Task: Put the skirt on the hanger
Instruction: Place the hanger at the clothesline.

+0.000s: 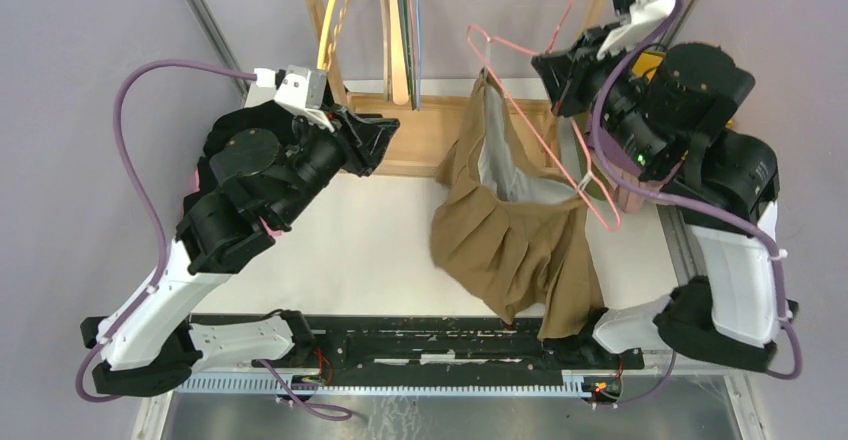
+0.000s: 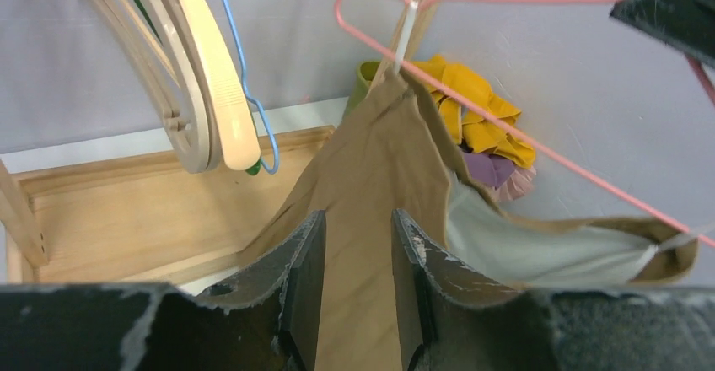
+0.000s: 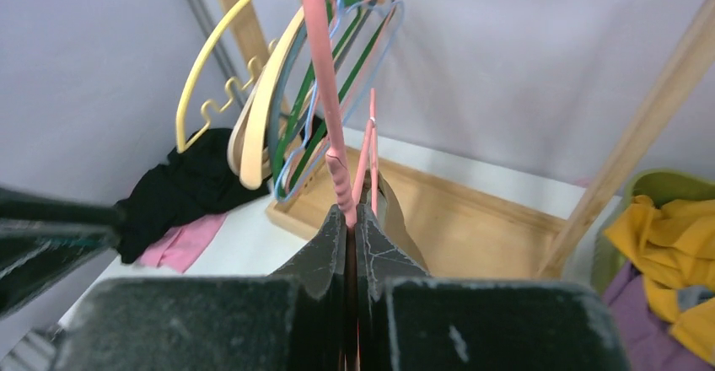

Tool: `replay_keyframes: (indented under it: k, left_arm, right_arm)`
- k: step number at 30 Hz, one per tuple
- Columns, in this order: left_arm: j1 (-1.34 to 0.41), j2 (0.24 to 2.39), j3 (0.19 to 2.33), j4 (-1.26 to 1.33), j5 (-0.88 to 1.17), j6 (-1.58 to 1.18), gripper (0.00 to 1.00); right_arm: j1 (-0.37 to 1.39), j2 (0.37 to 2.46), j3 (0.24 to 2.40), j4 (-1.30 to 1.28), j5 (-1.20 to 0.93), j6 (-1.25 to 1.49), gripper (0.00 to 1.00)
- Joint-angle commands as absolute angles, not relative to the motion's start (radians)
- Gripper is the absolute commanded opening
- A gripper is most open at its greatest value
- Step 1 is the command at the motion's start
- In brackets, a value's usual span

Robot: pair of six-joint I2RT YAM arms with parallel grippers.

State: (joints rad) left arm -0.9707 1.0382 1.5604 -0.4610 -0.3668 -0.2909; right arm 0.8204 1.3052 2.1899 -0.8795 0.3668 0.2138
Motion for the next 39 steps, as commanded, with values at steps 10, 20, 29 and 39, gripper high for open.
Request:
replay_keyframes:
  k: [10, 20, 29, 39]
  left_arm:
    - [-0.972, 1.023, 1.574, -0.575, -0.399, -0.315, 0.40]
    - [-0.972, 1.071, 1.551, -0.563, -0.374, -0.287, 0.39]
    - [-0.971, 1.072, 1.459, -0.491, -0.356, -0.279, 0.37]
    - [-0.972, 1.075, 1.399, -0.457, -0.364, -0.275, 0.36]
  right_arm:
    - [0.627, 1.555, 2.519, -0.741, 0.360, 0.201, 0.01]
    - [0.486, 1.752, 2.621, -0.507, 0.218, 0.308, 0.01]
    - [0.367, 1.896, 2.628, -0.229, 0.124, 0.451, 0.01]
    - [0.292, 2.013, 2.624, -0.125, 0.081, 0.540, 0.01]
